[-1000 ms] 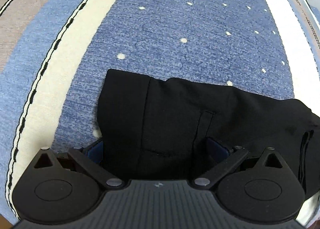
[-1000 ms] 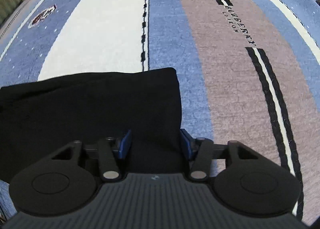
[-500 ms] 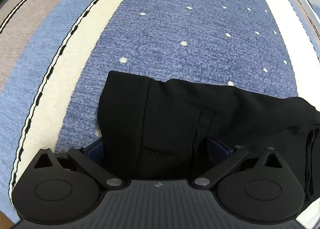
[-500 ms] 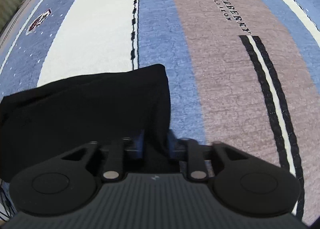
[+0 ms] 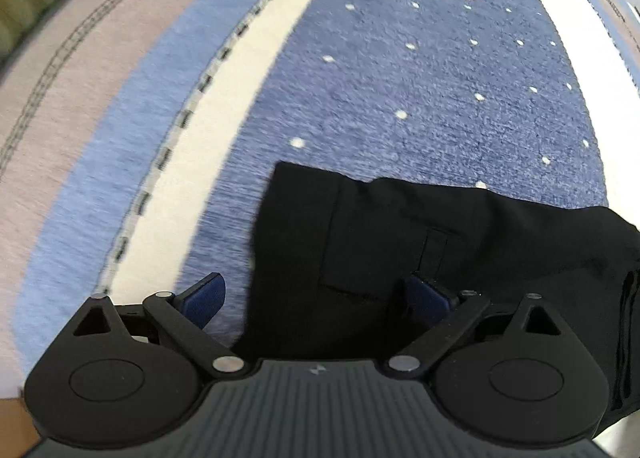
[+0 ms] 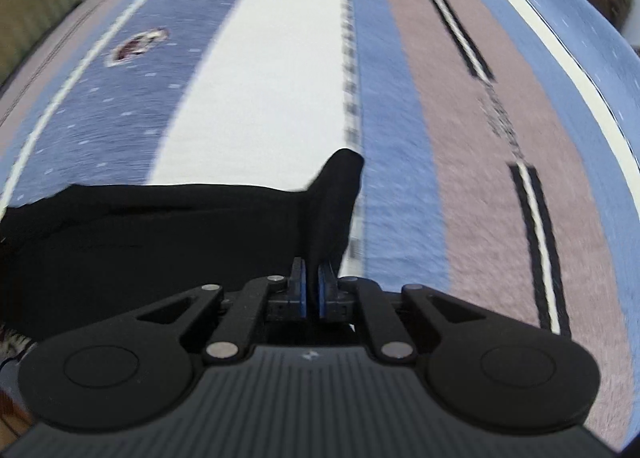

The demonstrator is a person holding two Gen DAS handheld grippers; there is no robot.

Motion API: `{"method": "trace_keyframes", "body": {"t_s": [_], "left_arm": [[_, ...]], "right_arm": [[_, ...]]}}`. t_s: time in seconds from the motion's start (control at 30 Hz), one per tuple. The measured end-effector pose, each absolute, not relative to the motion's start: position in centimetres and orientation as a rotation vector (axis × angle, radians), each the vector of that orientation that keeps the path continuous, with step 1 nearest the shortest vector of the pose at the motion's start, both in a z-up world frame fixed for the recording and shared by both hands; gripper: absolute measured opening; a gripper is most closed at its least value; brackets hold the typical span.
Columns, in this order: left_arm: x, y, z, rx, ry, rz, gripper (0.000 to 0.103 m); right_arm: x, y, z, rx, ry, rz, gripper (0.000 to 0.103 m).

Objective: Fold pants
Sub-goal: 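Close the right tool on the edge of the folded black trousers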

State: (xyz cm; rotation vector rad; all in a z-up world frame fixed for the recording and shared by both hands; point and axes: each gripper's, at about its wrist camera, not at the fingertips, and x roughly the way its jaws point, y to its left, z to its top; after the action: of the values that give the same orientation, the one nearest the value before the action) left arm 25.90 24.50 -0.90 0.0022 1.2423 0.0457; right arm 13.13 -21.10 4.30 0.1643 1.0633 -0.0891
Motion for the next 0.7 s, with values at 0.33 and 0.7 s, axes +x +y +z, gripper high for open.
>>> {"method": "trace_keyframes", "body": {"t_s": [0.33,0.7], "left_arm": [[23.2,16.7,5.9,0.154,1.094,-0.127,0.098],[27.6,5.2,7.6,-0.269,1.301,-0.665,0.100]], "right_arm": [[14.1,-13.4,7.1,0.108,1.037,0.080,0.008],[12.9,-9.3,6.2,-0.045,1.026,0.119,0.008]]}}
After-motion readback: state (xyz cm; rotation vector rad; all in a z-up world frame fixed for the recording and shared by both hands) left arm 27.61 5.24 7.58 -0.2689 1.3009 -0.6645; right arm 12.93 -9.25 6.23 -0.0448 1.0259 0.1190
